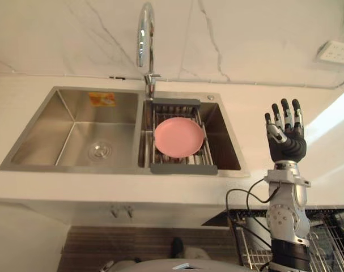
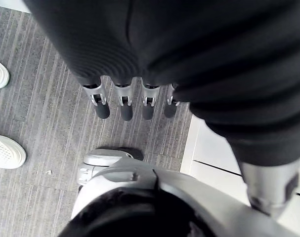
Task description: Walk over to the sink, pick up the cup, carry it to the dishwasher, place the cup inside the dishwasher, then close the dishwasher door
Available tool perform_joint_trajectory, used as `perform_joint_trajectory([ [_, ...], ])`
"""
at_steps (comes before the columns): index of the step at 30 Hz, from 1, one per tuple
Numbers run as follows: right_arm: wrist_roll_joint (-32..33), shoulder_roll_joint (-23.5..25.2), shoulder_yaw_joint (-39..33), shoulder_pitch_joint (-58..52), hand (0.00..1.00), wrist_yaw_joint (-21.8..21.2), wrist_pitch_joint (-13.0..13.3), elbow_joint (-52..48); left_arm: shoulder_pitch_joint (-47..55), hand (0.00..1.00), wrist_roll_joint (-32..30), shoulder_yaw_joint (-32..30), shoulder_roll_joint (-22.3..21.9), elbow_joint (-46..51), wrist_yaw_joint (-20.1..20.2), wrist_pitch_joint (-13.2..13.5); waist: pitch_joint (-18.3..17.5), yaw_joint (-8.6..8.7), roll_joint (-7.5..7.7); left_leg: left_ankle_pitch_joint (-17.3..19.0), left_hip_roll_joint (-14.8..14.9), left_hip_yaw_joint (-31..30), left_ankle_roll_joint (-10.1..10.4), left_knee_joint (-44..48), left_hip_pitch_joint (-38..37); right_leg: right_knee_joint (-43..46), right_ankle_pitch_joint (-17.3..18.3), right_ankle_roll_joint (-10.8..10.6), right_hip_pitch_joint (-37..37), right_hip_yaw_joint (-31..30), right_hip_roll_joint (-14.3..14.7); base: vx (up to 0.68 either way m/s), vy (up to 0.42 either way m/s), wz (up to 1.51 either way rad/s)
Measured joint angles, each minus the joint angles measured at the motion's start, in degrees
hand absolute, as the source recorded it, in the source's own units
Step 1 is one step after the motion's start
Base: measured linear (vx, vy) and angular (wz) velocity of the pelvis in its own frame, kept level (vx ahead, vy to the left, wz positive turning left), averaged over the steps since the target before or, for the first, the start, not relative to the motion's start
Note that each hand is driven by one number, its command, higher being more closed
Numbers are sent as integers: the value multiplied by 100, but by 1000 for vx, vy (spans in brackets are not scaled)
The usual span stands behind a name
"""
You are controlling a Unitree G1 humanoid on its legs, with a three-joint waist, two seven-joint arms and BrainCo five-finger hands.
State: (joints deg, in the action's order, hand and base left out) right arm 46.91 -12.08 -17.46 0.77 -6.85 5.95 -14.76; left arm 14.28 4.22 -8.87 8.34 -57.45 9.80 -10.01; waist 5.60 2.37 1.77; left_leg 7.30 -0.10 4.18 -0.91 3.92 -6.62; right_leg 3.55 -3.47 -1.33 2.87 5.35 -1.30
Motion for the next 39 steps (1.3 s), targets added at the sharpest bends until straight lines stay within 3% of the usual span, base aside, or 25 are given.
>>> perform_joint_trajectory([
  [4, -8, -4, -61, 8, 0, 2, 0, 3, 5, 0, -76, -30, -54, 33, 18, 51, -4, 6, -32, 83, 123, 130, 127, 2, -120, -284, -37, 34, -225, -64, 136, 117, -29, -11],
  [5, -205, 0, -74, -79, 0, -67, -254, 276, -6, 0, -213, -6, -106, 55, -81, 117, -76, -44, -105, 203, 162, 588, 123, -12, -54, -810, -412, 50, -361, -272, 194, 8, 6, -6],
  [13, -208, 19, -23, -82, 0, -64, -251, 276, 2, 0, -104, -55, -113, 53, -83, 112, -76, -113, -105, 208, 244, 855, 134, 106, 10, -817, -399, 36, -433, -99, 150, -18, 10, 12],
  [17, -267, 48, 49, -127, 0, -26, -249, 276, 18, 0, 374, -332, -154, 49, -105, -23, -99, -188, -59, 174, 352, 1109, 192, 127, 26, -857, -214, 57, -548, 420, 70, -33, -12, 38],
  [24, -1653, -131, -302, -56, 0, 116, -249, 390, 71, 0, 942, -517, -211, 42, -208, -132, -109, -196, -63, 75, 580, 1508, 354, 131, 27, -861, -182, 84, -499, 1130, 43, 23, -35, 6],
  [25, -1754, -220, -330, -51, 0, 118, -250, 460, 87, 0, 941, -515, -215, 34, -209, -135, -115, -175, -75, 63, 592, 1533, 372, 126, 23, -861, -202, 108, -499, 1131, 52, 50, -35, -15],
  [30, -3441, -1029, -294, 130, 0, 116, -251, 683, -45, 0, 678, -446, -264, 49, -340, -121, -187, -33, -201, 40, 598, 1665, 405, 90, -52, -861, -237, 98, -507, 1098, 76, 36, 11, -12],
  [33, -4104, -1280, -111, 323, 0, 106, -345, 683, -101, 0, 674, -437, -236, 52, -381, -144, -171, -6, -166, 38, 568, 1689, 402, 85, -59, -865, -262, 66, -493, 1099, 48, -31, 54, -4],
  [39, -4788, -1341, 223, 523, 0, -73, -519, 683, -122, 0, 435, -224, -168, 62, -446, -175, -170, -23, -125, 26, 567, 1687, 382, 33, -54, -868, -195, 59, -498, 1245, 22, -50, 31, 9],
])
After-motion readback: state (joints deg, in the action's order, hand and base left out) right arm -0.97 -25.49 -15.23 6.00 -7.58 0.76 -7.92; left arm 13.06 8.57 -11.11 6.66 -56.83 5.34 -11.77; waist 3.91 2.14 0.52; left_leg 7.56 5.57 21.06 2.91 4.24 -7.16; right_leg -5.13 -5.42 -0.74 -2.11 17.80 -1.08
